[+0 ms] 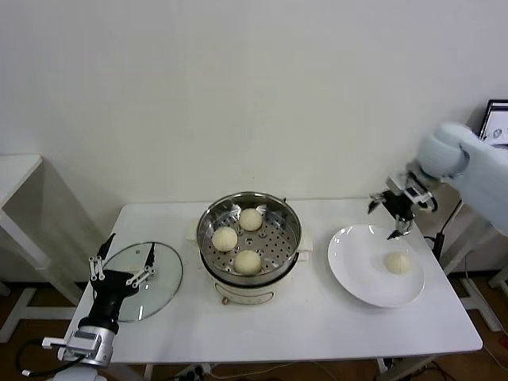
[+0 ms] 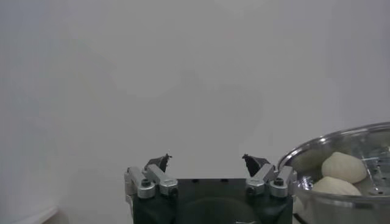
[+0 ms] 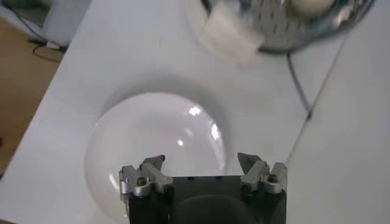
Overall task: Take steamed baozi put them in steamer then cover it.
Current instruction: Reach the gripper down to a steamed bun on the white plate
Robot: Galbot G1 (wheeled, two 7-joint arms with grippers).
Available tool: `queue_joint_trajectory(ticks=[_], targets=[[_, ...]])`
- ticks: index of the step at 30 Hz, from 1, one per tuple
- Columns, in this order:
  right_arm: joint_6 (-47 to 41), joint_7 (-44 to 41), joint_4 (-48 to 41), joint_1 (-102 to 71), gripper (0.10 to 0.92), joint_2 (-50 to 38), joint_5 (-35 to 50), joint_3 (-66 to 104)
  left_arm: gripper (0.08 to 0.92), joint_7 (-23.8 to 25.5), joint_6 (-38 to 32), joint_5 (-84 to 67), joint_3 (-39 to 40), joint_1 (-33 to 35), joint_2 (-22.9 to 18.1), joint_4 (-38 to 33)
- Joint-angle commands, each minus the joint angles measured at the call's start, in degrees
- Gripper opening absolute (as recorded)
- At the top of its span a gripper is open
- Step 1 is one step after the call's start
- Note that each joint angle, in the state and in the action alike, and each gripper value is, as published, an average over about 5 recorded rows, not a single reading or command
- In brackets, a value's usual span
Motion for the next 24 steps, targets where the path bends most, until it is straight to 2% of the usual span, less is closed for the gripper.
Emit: queue_joint_trajectory(ticks=[1,24], targets=[[-3.23,-0.08,-6.84,-21.39,0.823,-2.24,-12.09,20.94,0.823,-0.23,0.02,0.39,0.46,0.02,-0.08,-0.22],[-0.18,7.06,-19.61,-29.41,0.823,9.26,-23.13,33.66,0.823,-0.3,-0.05,0.8,0.57,-0.36,-0.32,1.09]])
